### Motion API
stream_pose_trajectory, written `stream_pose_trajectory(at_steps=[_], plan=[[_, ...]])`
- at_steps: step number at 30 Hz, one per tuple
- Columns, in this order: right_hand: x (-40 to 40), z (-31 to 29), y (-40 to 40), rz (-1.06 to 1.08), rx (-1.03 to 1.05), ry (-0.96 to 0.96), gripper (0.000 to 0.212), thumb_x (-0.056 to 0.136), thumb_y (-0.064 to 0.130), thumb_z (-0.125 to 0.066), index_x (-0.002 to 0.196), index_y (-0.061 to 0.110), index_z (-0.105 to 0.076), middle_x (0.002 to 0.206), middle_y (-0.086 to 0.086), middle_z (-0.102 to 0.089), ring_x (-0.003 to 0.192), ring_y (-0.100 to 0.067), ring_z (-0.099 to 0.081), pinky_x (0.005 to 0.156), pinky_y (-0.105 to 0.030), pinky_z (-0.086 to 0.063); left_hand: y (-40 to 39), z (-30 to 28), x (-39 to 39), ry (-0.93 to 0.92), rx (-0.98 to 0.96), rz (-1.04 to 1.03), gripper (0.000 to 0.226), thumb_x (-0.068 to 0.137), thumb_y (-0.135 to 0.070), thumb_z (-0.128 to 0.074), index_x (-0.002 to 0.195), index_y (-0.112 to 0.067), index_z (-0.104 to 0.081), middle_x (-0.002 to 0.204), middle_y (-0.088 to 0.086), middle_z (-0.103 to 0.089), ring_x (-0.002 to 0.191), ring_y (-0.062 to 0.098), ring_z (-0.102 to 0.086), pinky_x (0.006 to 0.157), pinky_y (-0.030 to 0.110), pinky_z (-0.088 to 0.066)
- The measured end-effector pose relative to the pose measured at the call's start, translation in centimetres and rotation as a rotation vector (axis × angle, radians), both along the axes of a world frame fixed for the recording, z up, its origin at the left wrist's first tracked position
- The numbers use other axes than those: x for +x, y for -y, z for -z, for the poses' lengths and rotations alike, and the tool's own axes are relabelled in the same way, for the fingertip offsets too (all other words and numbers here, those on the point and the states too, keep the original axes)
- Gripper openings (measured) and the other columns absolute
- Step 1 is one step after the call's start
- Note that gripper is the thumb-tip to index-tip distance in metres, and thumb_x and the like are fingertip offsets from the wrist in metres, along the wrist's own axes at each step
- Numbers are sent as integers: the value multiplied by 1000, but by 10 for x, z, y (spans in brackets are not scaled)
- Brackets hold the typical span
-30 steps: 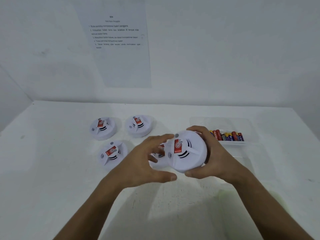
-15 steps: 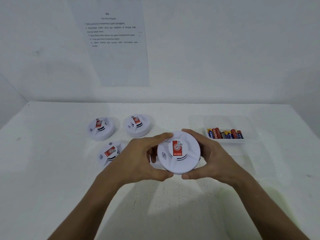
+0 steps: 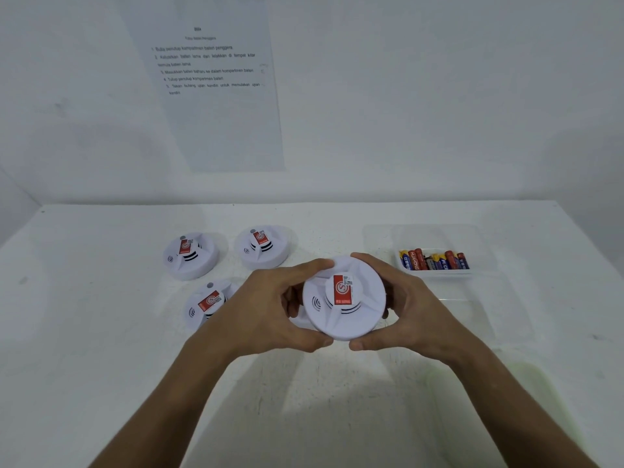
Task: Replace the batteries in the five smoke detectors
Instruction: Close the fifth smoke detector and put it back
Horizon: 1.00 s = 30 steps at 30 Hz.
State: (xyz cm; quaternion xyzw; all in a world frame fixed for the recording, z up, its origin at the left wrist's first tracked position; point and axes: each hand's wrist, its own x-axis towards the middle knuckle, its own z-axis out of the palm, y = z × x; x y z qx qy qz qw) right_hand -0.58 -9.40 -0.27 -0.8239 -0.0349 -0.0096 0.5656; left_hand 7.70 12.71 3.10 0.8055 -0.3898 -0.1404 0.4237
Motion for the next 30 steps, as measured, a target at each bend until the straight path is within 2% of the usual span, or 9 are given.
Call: stream_pose_trajectory(at_steps=[7, 11, 21, 25, 28, 30], plan=[[2, 2, -1, 1, 10, 0, 100, 58, 26, -94, 145, 29, -45, 134, 5, -62, 117, -25, -60, 86, -61, -53, -1, 0, 2, -10, -6, 11, 82, 63, -20, -89, 130, -41, -47, 93, -28, -63, 71, 0, -57, 64, 9, -46], [3, 3, 0, -12, 26, -1, 100, 58, 21, -95, 145, 29, -44, 133, 2, -62, 116, -31, -60, 85, -65, -50, -2, 0, 3, -18, -14, 20, 82, 62, -17, -90, 131, -36, -49, 88, -28, -63, 67, 0, -56, 62, 9, -45], [5, 5, 2, -22, 36, -1, 100, 58, 20, -95, 145, 28, -45, 133, 0, -62, 115, -33, -60, 84, -66, -50, -1, 0, 3, -22, -17, 35, 81, 63, -15, -89, 129, -36, -47, 89, -34, -61, 69, -3, -57, 63, 7, -44], [4, 5, 2, 2, 40, 11, 101, 57, 21, -94, 145, 30, -44, 132, 4, -62, 116, -30, -60, 84, -65, -51, 0, 1, 2, -38, -34, 31, 83, 65, -14, -88, 129, -39, -43, 94, -38, -61, 79, -8, -60, 68, 5, -44], [4, 3, 1, 9, 28, 15, 101, 57, 25, -94, 144, 33, -44, 133, 9, -61, 118, -26, -60, 86, -63, -51, 1, 4, 4, -58, -35, -5, 94, 64, -22, -90, 135, -46, -34, 95, -23, -65, 81, 1, -62, 70, 12, -50], [4, 3, 2, 8, 17, 13, 101, 57, 27, -94, 144, 33, -43, 133, 10, -61, 118, -25, -60, 86, -62, -52, 2, 3, 4, -31, -39, 22, 84, 67, -25, -88, 128, -56, -39, 97, -16, -66, 81, 10, -61, 67, 20, -54]])
